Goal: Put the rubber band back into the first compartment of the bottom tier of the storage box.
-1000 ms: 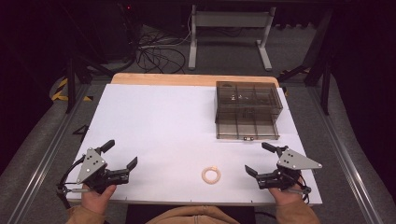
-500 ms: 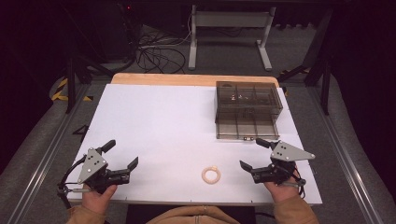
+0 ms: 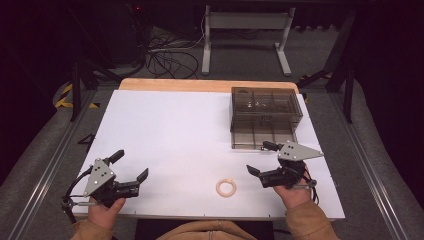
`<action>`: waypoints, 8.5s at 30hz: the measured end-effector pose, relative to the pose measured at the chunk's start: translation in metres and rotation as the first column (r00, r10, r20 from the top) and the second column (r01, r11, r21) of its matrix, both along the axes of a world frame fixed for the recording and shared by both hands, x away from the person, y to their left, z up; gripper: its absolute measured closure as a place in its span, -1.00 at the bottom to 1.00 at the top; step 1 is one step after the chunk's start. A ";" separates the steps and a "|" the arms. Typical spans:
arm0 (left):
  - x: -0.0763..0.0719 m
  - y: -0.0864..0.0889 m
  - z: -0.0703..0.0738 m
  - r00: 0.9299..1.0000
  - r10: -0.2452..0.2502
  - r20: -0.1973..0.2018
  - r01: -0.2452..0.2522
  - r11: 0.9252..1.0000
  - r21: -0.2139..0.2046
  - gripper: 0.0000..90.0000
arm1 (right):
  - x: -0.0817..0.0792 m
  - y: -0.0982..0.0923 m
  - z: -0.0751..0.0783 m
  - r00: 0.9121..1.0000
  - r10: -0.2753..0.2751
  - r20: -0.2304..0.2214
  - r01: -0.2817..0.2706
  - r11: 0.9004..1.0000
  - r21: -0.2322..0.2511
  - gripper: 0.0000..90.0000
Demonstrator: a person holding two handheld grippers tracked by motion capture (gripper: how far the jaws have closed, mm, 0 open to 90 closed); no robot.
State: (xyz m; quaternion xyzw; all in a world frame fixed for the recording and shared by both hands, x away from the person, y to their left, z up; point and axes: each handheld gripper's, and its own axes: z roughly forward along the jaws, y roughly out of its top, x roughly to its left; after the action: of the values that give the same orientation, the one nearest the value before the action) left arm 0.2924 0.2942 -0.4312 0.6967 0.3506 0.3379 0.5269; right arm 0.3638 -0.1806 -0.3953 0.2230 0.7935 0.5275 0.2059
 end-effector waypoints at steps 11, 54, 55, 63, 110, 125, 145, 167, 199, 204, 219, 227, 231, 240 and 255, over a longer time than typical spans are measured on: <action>0.000 -0.001 0.000 1.000 0.000 0.002 0.000 1.000 0.004 -0.89 | 0.011 0.019 0.005 0.999 0.031 -0.021 -0.031 0.999 -0.011 -0.82; 0.001 0.000 0.000 1.000 -0.003 0.000 0.003 1.000 0.008 -0.89 | 0.027 0.061 0.001 0.974 0.093 -0.207 -0.118 0.987 -0.110 -0.42; 0.001 0.000 0.000 1.000 -0.003 0.001 0.003 1.000 0.008 -0.89 | 0.026 0.061 0.000 0.973 0.090 -0.214 -0.117 0.986 -0.115 -0.39; 0.001 0.000 0.000 1.000 -0.003 0.002 0.003 1.000 0.010 -0.88 | 0.023 0.065 -0.007 0.964 0.092 -0.250 -0.145 0.968 -0.203 -0.10; 0.000 -0.001 0.001 1.000 0.002 0.005 -0.002 1.000 0.012 -0.88 | 0.013 0.086 -0.052 0.907 -0.049 -0.418 -0.168 0.868 -0.467 0.51; 0.000 -0.001 0.001 1.000 0.002 0.009 -0.002 1.000 0.014 -0.88 | 0.008 0.089 -0.053 0.919 -0.105 -0.380 -0.106 0.862 -0.495 0.87; 0.000 -0.001 0.001 1.000 -0.001 0.009 0.001 1.000 0.016 -0.88 | 0.004 0.083 -0.042 0.944 -0.083 -0.319 -0.075 0.887 -0.455 0.89; 0.001 -0.002 0.001 1.000 0.002 0.010 -0.002 1.000 0.011 -0.88 | -0.010 0.068 -0.014 0.990 -0.018 -0.142 -0.026 0.952 -0.305 0.89; 0.001 -0.002 0.001 1.000 0.004 0.009 -0.004 1.000 0.011 -0.88 | -0.011 0.066 0.003 0.998 0.031 -0.048 -0.043 0.966 -0.257 0.89; 0.001 -0.002 0.001 1.000 0.003 0.010 -0.003 1.000 0.015 -0.88 | -0.004 0.062 0.011 0.999 0.014 -0.045 -0.025 0.970 -0.241 0.89; 0.001 -0.002 0.001 1.000 0.003 0.010 -0.003 1.000 0.017 -0.88 | 0.020 0.053 0.028 0.999 -0.042 -0.033 0.034 0.973 -0.228 0.89; 0.001 -0.002 0.001 1.000 0.002 0.011 -0.002 1.000 0.019 -0.88 | 0.031 0.047 0.033 0.997 -0.072 -0.022 0.066 0.974 -0.216 0.89; 0.001 -0.002 0.001 1.000 0.003 0.010 -0.004 1.000 0.017 -0.88 | 0.038 0.045 0.035 0.996 -0.092 -0.022 0.086 0.974 -0.210 0.89; 0.001 -0.002 0.001 1.000 0.004 0.007 -0.004 1.000 0.014 -0.88 | 0.054 0.043 0.034 0.992 -0.122 -0.018 0.116 0.973 -0.201 0.89; 0.001 -0.002 0.001 1.000 0.008 0.003 -0.008 1.000 0.015 -0.88 | 0.074 0.037 0.033 0.983 -0.184 0.007 0.182 0.966 -0.181 0.89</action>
State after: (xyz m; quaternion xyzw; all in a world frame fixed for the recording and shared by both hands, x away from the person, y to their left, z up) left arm 0.2939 0.2922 -0.4306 0.6987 0.3498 0.3437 0.5209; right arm 0.4375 -0.1437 -0.3619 0.2783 0.8152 0.4309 0.2691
